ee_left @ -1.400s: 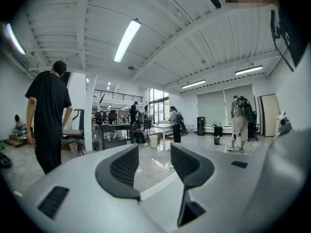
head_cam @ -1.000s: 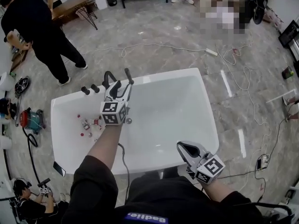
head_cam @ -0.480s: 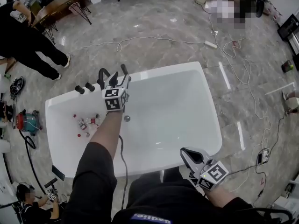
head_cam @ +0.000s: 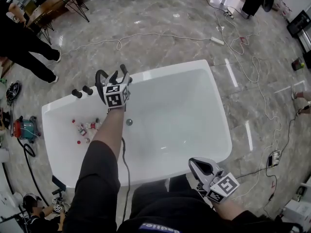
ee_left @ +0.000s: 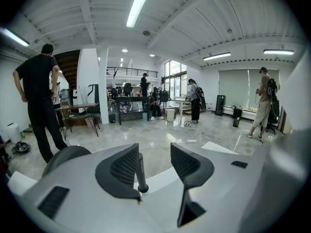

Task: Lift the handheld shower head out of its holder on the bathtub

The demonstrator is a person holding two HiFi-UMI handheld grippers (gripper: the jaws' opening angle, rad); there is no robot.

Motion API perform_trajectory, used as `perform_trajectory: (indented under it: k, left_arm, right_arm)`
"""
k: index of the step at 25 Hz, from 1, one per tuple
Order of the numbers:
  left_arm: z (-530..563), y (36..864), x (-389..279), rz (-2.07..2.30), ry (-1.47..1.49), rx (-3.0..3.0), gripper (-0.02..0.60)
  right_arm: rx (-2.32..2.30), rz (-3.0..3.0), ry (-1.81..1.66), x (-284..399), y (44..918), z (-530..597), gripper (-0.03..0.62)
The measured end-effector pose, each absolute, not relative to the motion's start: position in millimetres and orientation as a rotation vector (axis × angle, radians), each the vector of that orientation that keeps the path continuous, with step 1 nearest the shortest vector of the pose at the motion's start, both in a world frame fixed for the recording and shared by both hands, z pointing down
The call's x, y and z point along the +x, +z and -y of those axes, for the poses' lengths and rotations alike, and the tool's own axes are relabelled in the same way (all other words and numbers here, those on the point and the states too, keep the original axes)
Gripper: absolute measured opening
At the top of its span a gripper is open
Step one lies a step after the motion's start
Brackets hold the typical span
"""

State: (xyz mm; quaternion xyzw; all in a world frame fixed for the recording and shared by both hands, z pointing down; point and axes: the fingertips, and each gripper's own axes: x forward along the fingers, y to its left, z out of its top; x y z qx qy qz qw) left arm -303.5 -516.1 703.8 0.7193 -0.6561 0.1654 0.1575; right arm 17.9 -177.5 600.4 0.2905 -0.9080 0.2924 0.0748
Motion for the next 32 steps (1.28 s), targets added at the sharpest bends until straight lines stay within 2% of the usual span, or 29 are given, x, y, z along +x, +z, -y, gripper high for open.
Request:
perform_trajectory:
  k: [19, 32]
  left_arm:
    - [576.4, 781.1, -331.4, 1.902, 0.575, 1.948, 0.189]
    - [602.5, 815.8, -337.3, 1.899, 0.611, 1.931, 0.189]
  right_arm:
    - [0.922, 2.636, 0.993, 14.7, 651.9, 188.4, 0.002]
    - [0.830, 2.692, 0.838, -11.5, 660.5, 227.1, 0.002]
